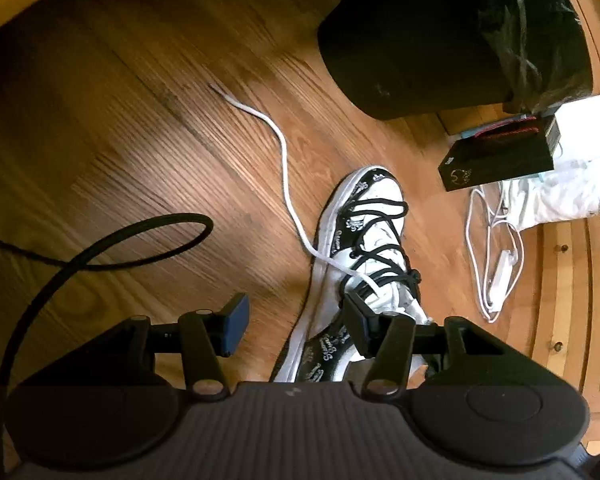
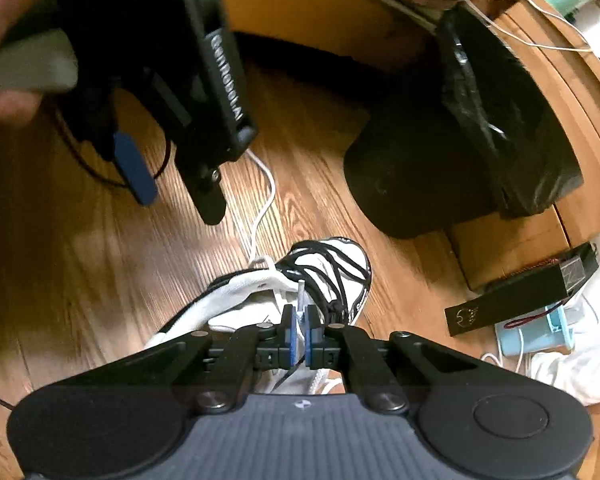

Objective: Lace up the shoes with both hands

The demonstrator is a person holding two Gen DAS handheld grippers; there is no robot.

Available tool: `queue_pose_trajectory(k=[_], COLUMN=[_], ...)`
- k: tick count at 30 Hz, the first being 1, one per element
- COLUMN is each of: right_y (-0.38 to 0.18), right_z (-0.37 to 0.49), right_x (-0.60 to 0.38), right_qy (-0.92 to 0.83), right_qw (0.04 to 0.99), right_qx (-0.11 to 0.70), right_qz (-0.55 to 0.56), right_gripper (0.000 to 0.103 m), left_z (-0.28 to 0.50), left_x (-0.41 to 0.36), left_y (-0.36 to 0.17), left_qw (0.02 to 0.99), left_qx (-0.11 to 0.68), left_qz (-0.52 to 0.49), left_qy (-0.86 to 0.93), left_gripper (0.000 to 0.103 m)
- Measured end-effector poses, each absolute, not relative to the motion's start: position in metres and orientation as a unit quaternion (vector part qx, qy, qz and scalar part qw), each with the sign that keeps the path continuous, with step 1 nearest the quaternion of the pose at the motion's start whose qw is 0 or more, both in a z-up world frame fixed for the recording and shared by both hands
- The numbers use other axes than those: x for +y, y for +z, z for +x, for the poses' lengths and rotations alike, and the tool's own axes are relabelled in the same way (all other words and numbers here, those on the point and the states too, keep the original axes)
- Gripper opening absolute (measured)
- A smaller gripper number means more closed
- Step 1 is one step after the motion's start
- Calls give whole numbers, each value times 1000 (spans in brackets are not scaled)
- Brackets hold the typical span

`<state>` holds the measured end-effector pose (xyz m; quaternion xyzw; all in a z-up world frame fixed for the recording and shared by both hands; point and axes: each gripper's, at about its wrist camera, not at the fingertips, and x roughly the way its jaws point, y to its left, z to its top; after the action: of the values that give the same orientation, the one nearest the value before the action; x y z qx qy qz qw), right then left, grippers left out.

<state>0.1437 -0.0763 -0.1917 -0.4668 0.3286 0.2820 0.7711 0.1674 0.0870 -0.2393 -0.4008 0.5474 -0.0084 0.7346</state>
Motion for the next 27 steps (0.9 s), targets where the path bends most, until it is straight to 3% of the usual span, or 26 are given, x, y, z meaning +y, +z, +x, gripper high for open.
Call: queue_pose_trajectory(k=[13,27], right_y=[-229,-235], right_z=[130,145], right_x=[-59,-56], right_qy=[286,284], right_qw=[677,674], right_qx=[303,315], right_qz=[-606,-605], right_gripper=[5,5], left_z=[169,167], left_x=[84,88], left_y=[-241,-246], left_qw=[735,735], left_qx=[545,540], left_qz=[-402,-409], left_qy=[-12,1], left_gripper=[55,55])
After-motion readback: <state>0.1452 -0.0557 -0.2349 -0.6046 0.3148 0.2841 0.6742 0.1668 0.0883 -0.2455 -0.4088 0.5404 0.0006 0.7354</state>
